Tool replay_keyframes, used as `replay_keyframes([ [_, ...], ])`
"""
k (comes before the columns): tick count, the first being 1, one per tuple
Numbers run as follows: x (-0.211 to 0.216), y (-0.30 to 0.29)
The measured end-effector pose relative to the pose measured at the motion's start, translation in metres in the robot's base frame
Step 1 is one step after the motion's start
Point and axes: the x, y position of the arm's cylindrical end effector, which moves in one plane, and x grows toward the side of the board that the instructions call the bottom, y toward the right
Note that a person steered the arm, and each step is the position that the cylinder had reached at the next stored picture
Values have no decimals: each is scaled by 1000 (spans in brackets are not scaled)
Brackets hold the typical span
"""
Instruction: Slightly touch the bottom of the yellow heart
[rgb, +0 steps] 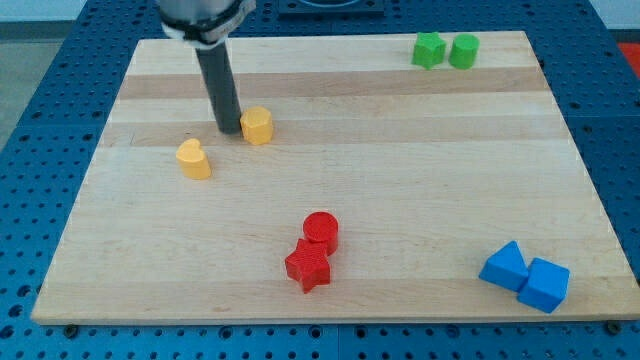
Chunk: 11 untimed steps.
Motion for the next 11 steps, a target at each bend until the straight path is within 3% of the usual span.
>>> replay_keyframes([
  [2,25,26],
  [4,23,48],
  [5,-22,44],
  [7,-34,44],
  [10,48,43],
  [11,101,41],
])
